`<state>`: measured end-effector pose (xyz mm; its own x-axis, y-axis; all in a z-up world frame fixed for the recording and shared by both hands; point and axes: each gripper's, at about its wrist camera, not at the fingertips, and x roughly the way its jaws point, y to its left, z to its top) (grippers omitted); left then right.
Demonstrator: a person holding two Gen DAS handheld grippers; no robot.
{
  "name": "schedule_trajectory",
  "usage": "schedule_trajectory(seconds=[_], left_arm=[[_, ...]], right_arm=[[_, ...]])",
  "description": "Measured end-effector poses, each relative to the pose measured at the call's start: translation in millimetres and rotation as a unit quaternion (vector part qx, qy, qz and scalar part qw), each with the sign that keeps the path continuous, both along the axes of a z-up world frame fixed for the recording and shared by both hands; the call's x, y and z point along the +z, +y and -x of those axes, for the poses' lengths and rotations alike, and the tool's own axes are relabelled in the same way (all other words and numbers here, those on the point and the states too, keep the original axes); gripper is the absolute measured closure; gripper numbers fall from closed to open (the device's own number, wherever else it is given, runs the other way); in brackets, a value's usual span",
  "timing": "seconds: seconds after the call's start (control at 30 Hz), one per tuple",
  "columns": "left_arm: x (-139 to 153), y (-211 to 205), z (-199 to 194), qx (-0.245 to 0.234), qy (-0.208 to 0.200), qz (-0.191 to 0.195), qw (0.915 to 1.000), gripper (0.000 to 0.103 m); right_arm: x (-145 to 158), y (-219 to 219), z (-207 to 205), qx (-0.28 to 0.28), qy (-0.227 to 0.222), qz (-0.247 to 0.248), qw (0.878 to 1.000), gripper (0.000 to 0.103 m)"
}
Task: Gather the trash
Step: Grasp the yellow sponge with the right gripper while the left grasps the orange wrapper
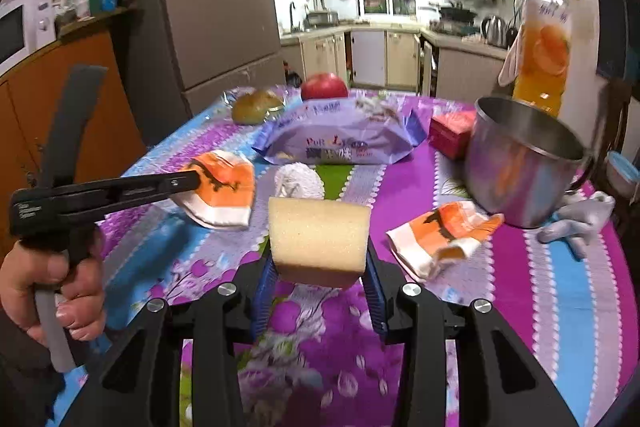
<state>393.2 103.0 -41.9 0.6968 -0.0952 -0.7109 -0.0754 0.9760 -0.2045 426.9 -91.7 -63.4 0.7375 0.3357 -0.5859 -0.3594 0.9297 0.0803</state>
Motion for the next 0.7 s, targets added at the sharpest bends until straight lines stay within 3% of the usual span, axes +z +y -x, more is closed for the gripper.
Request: schedule_trajectory(seconds=[0.3,0.4,0.7], left_arm=[[28.9,-27.1,59.1,-0.025,-0.055,-0.022,0.9979,0.093],[45.1,-44.6,89.4,-0.023,-0.087,-0.041,0.995,0.094],[73.0,-103.1,147.9,-0.051,-0.148,-0.05,0.9864,0.094]], right_arm=[[26.9,-27.5,60.2,-0.014,-0.048,-0.014,0.999,0.062],[32.7,-39.5,77.4,-0.025,-0.058,-0.018,0.998,0.062],[54.3,-77.1,129.9,-0.063,-0.089,-0.004,0.994,0.063]])
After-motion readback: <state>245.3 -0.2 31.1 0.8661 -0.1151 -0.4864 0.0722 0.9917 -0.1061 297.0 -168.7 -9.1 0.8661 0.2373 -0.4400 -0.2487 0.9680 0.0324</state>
